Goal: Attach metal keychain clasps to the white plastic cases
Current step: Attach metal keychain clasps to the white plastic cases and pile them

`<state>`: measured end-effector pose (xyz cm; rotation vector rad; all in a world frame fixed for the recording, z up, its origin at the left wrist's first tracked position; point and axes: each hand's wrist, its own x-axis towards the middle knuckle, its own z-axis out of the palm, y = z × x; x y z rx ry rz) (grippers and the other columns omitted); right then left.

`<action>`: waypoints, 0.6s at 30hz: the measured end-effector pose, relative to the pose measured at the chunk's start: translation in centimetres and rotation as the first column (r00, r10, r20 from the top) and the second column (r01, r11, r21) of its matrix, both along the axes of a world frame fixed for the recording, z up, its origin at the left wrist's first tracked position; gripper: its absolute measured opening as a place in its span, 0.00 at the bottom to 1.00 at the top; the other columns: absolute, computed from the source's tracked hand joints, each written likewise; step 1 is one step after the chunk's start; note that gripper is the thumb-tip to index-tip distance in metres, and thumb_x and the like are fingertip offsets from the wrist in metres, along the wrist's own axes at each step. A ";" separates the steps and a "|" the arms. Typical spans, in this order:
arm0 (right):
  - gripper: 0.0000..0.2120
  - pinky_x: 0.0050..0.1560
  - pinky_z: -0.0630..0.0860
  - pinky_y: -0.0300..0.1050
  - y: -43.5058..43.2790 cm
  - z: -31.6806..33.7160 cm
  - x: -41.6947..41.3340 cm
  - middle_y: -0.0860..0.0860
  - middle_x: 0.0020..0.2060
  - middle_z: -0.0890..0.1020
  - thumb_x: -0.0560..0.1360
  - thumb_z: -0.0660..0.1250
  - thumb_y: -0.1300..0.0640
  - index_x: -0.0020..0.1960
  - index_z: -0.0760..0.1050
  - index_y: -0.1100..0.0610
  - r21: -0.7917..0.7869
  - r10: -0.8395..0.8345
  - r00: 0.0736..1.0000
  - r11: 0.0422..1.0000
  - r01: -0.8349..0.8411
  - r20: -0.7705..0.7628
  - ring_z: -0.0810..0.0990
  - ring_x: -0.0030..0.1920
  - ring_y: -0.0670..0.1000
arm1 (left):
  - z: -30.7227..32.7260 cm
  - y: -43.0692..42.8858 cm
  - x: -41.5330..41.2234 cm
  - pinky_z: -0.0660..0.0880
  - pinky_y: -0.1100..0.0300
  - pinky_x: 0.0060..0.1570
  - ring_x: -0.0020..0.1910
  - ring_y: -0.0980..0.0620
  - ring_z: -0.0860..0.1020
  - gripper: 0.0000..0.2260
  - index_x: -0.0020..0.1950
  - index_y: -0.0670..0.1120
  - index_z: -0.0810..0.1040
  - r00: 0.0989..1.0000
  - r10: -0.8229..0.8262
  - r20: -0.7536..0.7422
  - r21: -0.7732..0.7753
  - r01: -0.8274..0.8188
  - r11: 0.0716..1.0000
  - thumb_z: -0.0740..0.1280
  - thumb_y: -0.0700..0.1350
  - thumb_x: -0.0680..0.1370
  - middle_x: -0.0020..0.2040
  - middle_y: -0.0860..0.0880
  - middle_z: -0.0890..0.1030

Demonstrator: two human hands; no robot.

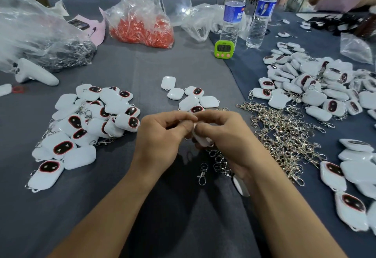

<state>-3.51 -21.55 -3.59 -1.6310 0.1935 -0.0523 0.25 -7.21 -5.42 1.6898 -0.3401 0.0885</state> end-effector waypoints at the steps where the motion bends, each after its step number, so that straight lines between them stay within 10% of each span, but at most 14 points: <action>1: 0.13 0.42 0.75 0.44 0.1 -0.1 0.0 0.56 0.39 0.83 0.76 0.65 0.70 0.53 0.86 0.59 0.015 0.049 0.999 0.999 -0.048 -0.019 0.78 0.38 0.49 | 0.1 0.1 0.1 0.78 0.68 0.41 0.38 0.58 0.84 0.12 0.45 0.56 0.87 1.000 -0.007 -0.015 -0.020 0.007 1.000 0.73 0.37 0.75 0.39 0.54 0.87; 5: 0.13 0.37 0.72 0.30 0.3 -0.6 -0.1 0.43 0.29 0.80 0.78 0.63 0.71 0.57 0.83 0.64 0.130 0.131 0.991 0.983 -0.132 0.016 0.77 0.30 0.39 | 0.3 0.2 0.4 0.79 0.67 0.48 0.47 0.55 0.86 0.11 0.46 0.52 0.89 0.991 -0.078 -0.112 -0.118 0.064 0.991 0.73 0.36 0.75 0.44 0.52 0.88; 9: 0.06 0.38 0.72 0.39 0.6 -0.9 0.3 0.48 0.31 0.82 0.77 0.71 0.63 0.45 0.86 0.57 0.075 0.022 1.000 0.997 -0.021 -0.016 0.76 0.32 0.43 | 0.6 0.3 0.5 0.78 0.69 0.47 0.48 0.56 0.85 0.13 0.45 0.55 0.88 0.987 -0.084 -0.137 -0.148 0.064 0.987 0.73 0.36 0.76 0.44 0.52 0.88; 12: 0.04 0.45 0.78 0.48 0.8 -1.1 0.3 0.48 0.33 0.86 0.72 0.75 0.59 0.42 0.87 0.52 -0.104 -0.111 0.994 0.988 0.112 0.013 0.82 0.36 0.47 | 0.3 0.6 0.7 0.79 0.67 0.46 0.44 0.57 0.86 0.13 0.41 0.57 0.88 0.995 0.000 -0.102 -0.063 -0.007 0.998 0.76 0.37 0.73 0.41 0.55 0.87; 18: 0.08 0.35 0.71 0.28 0.9 -1.0 0.0 0.36 0.28 0.81 0.70 0.75 0.58 0.35 0.84 0.47 -0.455 -0.238 0.957 0.843 0.287 0.164 0.80 0.33 0.36 | -0.1 0.9 0.5 0.79 0.70 0.39 0.35 0.60 0.85 0.09 0.40 0.54 0.86 0.988 0.145 -0.052 0.108 -0.139 0.984 0.80 0.40 0.69 0.35 0.57 0.85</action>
